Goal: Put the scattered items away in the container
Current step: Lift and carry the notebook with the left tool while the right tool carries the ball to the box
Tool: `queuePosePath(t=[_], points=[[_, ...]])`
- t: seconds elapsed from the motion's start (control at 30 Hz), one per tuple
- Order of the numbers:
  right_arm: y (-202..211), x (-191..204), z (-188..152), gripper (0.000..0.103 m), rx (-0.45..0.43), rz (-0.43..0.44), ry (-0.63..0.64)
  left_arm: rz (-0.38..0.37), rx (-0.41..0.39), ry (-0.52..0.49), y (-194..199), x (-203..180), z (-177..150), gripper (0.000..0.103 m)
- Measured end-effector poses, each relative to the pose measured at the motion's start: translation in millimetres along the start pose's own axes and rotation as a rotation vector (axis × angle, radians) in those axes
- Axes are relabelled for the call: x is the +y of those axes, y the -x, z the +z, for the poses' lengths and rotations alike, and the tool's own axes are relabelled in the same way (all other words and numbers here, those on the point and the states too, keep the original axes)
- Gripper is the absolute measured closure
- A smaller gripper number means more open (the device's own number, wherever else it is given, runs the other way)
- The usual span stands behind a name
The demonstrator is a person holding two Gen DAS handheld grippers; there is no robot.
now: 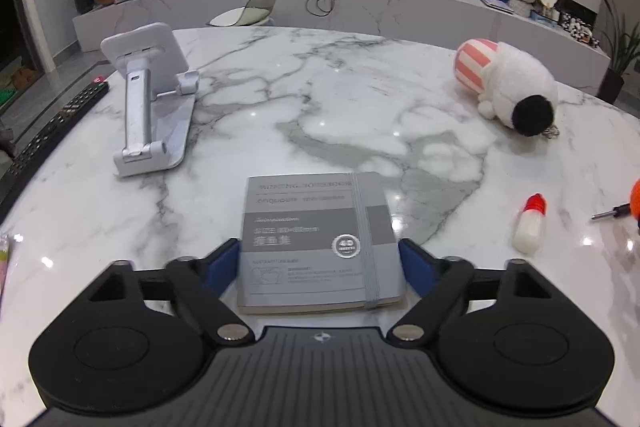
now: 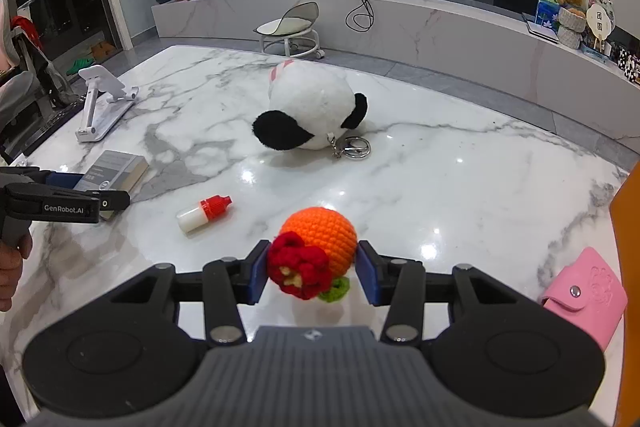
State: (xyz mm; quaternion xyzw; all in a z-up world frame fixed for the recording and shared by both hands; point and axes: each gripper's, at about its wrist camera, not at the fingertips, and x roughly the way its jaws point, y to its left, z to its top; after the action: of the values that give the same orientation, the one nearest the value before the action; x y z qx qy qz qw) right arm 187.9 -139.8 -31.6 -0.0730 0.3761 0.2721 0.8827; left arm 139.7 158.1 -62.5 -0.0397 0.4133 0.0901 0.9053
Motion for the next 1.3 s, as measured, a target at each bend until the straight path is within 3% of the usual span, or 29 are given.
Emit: queuePosePath(t=[0.43,0.73,0.97,1.3], points=[[15.1,-4.5,7.6,0.054,-0.037,-0.004,-0.005,-0.021,-0.014,-0.016,17.9,-4.1,7.2,0.008],[47.1,-16.4,24.3,0.055,-0.112,-0.022,-0.021,-0.079,-0.108,0.014,59.4,-16.6,25.7,0.008],[86.4,-34.1,46.3,0.055,-0.202,-0.053,-0.047,-0.151,-0.204,0.032,101.1,-45.9,46.9,0.008],[145.4,-69.1,64.5,0.055,-0.324,-0.098,-0.110,-0.248,-0.281,-0.050,137.5,-115.5,76.6,0.008]])
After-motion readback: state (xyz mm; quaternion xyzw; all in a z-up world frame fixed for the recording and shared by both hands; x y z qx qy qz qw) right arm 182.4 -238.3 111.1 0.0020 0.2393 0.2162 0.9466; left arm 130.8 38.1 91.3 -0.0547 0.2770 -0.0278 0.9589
